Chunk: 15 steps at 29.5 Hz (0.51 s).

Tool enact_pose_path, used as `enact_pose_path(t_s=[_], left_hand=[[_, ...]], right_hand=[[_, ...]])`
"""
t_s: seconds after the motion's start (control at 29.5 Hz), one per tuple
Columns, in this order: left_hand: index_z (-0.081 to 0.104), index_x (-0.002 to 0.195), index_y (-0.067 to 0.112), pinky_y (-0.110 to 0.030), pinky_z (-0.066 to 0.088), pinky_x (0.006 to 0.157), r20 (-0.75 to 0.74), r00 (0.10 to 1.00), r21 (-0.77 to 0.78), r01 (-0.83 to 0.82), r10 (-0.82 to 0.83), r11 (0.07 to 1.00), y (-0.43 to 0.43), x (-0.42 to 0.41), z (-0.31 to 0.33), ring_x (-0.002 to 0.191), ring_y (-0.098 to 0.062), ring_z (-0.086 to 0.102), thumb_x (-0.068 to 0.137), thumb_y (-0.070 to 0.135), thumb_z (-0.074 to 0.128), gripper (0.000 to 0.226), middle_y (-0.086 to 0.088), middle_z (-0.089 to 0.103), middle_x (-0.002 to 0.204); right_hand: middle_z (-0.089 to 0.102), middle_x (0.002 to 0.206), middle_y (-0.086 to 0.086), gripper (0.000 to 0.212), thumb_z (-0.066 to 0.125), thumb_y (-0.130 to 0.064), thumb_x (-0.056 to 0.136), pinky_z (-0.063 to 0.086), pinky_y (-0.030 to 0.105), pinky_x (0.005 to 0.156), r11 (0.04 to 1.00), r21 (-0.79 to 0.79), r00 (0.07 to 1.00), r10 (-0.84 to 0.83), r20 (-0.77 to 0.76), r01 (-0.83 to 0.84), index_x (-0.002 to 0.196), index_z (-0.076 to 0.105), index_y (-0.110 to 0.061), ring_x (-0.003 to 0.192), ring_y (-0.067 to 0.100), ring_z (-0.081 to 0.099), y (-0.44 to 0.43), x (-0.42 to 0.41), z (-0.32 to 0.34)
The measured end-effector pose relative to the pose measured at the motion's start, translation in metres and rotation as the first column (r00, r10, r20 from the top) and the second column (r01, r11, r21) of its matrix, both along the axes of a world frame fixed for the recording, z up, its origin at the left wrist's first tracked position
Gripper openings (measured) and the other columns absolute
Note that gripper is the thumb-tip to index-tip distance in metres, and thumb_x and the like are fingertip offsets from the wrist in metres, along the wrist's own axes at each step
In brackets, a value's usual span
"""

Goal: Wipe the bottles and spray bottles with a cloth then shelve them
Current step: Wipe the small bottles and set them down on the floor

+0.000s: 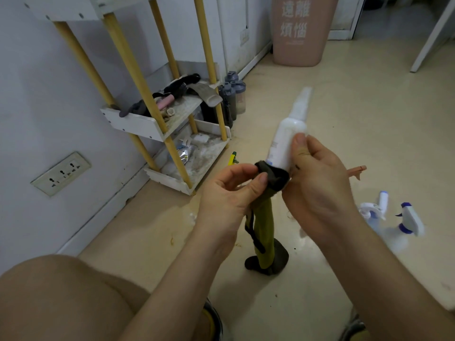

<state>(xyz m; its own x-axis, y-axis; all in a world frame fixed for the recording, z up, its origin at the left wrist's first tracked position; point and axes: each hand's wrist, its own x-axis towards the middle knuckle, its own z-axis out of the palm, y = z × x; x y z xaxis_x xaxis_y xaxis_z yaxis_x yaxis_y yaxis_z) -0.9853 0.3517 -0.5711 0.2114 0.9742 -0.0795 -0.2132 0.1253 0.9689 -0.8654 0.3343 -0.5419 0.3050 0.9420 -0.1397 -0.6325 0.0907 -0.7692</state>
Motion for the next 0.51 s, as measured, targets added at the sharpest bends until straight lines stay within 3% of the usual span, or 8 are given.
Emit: enact_pose_path(t_s=[0.07,0.2,0.3,0.41,0.51], left_hand=[[0.069,0.096,0.009,-0.031,0.058,0.069,0.07,0.997,-0.049,0.015,-0.011,0.999,-0.001,0.001,-0.002,0.084,-0.018,0.071,0.065,0.015,0.075,0.032,-0.006,0.074,0.093],[0.068,0.11,0.011,-0.038,0.056,0.089,0.059,0.998,0.058,0.02,-0.024,0.998,-0.003,0.002,0.002,0.106,-0.022,0.069,0.064,0.015,0.076,0.048,-0.008,0.073,0.112],[0.07,0.114,0.02,-0.027,0.057,0.081,0.014,0.999,0.121,-0.035,0.033,0.992,-0.005,0.002,0.007,0.104,-0.013,0.069,0.07,0.02,0.072,0.044,0.002,0.075,0.107],[0.075,0.105,0.021,-0.035,0.058,0.087,0.061,0.997,0.078,-0.061,0.057,0.995,0.001,-0.002,0.012,0.103,-0.017,0.07,0.073,0.026,0.067,0.033,0.0,0.076,0.104],[0.075,0.103,0.012,-0.039,0.056,0.091,0.221,0.975,-0.083,-0.019,0.037,0.996,0.004,-0.002,0.013,0.101,-0.023,0.07,0.074,0.019,0.066,0.031,-0.008,0.075,0.104]], right_hand=[[0.064,0.098,0.007,0.032,0.042,-0.021,0.102,0.059,0.033,0.076,0.999,0.037,0.992,0.014,-0.125,-0.01,0.127,0.056,-0.007,0.085,0.015,0.067,0.001,0.003,0.003],[0.061,0.112,0.017,0.025,0.043,-0.02,0.101,0.058,0.045,0.084,0.999,0.051,0.947,0.016,-0.32,0.001,0.118,0.057,-0.009,0.105,0.027,0.063,0.001,0.006,0.003],[0.063,0.118,0.017,0.037,0.055,-0.018,0.092,0.06,0.042,0.082,0.998,0.056,0.983,0.024,-0.18,-0.014,0.128,0.052,-0.01,0.108,0.029,0.067,0.001,0.007,-0.001],[0.06,0.126,0.014,0.067,0.067,-0.015,0.072,0.058,0.043,0.087,0.995,0.076,0.996,0.054,0.071,-0.059,0.136,0.047,-0.014,0.111,0.029,0.066,0.0,0.009,-0.005],[0.061,0.125,0.017,0.064,0.065,-0.012,0.073,0.057,0.043,0.088,0.993,0.093,0.997,0.076,-0.006,-0.075,0.135,0.048,-0.008,0.111,0.03,0.066,-0.001,0.008,-0.005]])
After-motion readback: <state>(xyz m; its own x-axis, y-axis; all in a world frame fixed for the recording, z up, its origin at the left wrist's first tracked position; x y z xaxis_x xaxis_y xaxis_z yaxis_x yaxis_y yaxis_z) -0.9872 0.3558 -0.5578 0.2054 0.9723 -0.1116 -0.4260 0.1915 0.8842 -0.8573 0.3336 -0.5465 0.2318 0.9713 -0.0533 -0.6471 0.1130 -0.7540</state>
